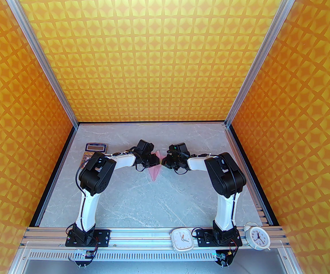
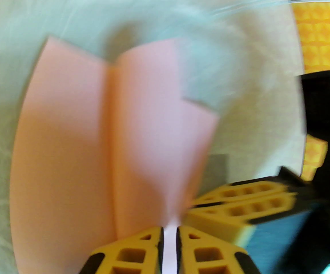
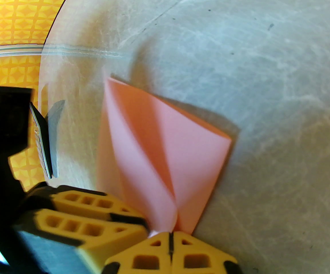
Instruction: Fold a paper plane with a square sheet of paper (fold left side to right side)
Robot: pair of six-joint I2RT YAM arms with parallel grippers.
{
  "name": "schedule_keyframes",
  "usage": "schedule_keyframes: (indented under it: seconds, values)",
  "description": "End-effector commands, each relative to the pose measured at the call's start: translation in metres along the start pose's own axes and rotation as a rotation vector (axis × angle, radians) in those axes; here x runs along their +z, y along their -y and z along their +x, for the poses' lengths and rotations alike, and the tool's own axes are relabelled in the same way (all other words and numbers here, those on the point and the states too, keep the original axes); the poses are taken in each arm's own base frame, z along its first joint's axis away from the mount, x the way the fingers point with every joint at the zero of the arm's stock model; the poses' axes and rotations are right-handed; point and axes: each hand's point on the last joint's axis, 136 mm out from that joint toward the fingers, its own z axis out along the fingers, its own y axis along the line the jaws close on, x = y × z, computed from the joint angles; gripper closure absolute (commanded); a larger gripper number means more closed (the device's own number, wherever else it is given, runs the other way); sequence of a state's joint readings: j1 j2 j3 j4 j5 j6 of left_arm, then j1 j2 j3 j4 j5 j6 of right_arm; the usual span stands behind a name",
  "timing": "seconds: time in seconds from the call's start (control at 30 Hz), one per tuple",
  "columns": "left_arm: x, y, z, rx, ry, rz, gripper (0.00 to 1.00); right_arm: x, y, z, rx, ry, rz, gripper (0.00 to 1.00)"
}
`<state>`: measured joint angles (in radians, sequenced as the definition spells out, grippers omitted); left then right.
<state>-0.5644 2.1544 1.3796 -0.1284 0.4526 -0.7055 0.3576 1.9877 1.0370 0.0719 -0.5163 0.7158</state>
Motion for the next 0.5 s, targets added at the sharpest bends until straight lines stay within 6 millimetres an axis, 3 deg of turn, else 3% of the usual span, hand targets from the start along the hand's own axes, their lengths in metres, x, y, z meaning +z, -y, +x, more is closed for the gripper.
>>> schedule_keyframes:
  seconds: [0.0, 0.13, 0.33, 0.47]
  values:
    - [0.007, -0.016, 0.009, 0.003, -0.035, -0.052, 0.85, 0.009, 0.02, 0.01, 0.018, -0.029, 0.059, 1.0]
    - [-0.001, -0.007, 0.004, 0.009, -0.014, -0.035, 0.85, 0.008, 0.02, 0.009, 0.015, -0.03, 0.06, 1.0]
    - [-0.031, 0.034, -0.024, 0.052, 0.061, 0.049, 0.78, 0.006, 0.018, 0.007, -0.006, -0.032, 0.068, 1.0]
    - [-0.03, 0.042, -0.039, 0.068, 0.073, 0.071, 0.78, 0.007, 0.018, 0.006, -0.003, -0.03, 0.069, 1.0]
